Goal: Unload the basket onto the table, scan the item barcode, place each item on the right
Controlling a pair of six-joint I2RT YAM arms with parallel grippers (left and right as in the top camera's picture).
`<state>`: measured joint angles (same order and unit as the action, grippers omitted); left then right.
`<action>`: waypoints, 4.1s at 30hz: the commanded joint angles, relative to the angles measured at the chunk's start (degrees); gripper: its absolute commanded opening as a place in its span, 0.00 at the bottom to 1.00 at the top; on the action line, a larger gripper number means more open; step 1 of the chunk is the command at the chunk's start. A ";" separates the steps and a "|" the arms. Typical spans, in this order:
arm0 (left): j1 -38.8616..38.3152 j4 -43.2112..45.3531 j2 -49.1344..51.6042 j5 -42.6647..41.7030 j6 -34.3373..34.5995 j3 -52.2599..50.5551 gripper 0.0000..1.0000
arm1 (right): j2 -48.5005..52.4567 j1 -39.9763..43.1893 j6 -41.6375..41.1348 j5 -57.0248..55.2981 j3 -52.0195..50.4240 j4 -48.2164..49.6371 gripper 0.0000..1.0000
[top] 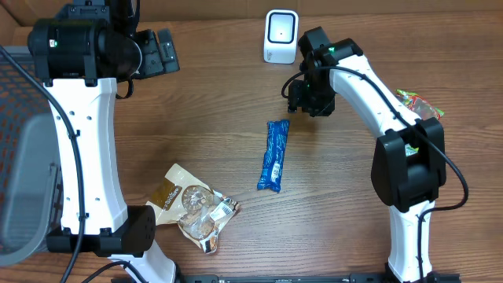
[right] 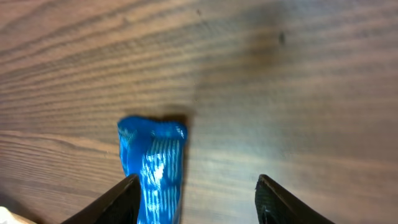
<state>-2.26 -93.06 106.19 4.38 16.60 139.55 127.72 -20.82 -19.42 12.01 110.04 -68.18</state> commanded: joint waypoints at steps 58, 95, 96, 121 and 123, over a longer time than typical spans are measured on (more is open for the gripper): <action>-0.35 0.09 0.24 0.50 0.76 0.42 1.00 | 3.76 -4.31 29.07 3.43 -6.23 -24.09 0.57; -0.76 0.09 0.24 0.50 0.76 0.42 1.00 | -10.93 -8.11 16.20 0.24 1.05 -9.29 0.52; -0.76 0.09 0.24 0.50 0.76 0.42 1.00 | -13.05 -8.70 15.76 -0.04 1.05 -9.27 0.52; -0.76 0.09 0.28 0.50 0.76 0.42 1.00 | -26.32 -18.25 2.29 1.99 -37.03 8.28 0.54; -0.76 0.09 0.28 0.50 0.76 0.42 1.00 | -25.92 -18.45 4.04 2.89 -40.37 9.99 0.54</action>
<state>-2.26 -93.08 106.19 4.40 16.60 139.55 101.93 -39.11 -16.29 12.60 73.45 -59.92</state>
